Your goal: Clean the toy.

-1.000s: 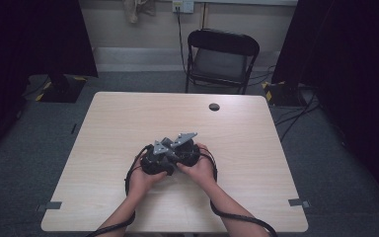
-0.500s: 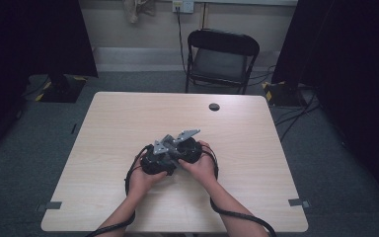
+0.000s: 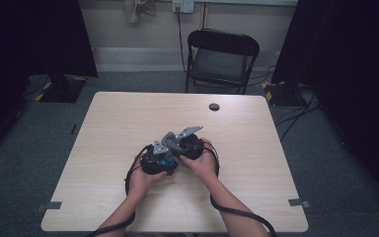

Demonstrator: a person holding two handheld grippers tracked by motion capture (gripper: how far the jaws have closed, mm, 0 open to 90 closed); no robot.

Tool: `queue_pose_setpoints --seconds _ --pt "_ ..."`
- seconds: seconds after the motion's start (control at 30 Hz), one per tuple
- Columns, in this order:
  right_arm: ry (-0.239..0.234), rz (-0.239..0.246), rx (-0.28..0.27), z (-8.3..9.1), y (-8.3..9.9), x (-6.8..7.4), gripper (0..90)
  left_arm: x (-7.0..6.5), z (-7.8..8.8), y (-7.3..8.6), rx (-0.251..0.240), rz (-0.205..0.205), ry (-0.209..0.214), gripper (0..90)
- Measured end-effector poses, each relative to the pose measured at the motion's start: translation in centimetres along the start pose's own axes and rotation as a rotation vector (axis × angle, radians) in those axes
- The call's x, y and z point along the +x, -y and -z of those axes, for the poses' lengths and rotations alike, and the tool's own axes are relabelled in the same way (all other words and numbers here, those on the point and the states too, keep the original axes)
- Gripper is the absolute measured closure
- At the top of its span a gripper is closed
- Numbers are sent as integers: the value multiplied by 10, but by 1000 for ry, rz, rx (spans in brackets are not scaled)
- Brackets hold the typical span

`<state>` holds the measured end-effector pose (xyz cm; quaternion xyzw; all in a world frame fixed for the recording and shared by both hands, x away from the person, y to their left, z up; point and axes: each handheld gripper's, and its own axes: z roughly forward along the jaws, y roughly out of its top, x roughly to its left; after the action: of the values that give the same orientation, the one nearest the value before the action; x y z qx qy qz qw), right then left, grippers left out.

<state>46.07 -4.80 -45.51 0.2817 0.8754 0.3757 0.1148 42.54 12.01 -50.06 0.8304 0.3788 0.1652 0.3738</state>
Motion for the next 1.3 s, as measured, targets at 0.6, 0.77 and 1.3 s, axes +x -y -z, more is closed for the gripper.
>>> queue_pose_setpoints --seconds 0.6,0.77,1.3 --pt "105 -63 18 -1 -5 -37 744 0 0 0 2 -1 1 255" --pt "121 -74 30 -3 -9 -42 743 0 0 0 1 2 2 255" --pt "184 -79 54 -6 -13 -54 741 0 0 0 0 1 2 255"
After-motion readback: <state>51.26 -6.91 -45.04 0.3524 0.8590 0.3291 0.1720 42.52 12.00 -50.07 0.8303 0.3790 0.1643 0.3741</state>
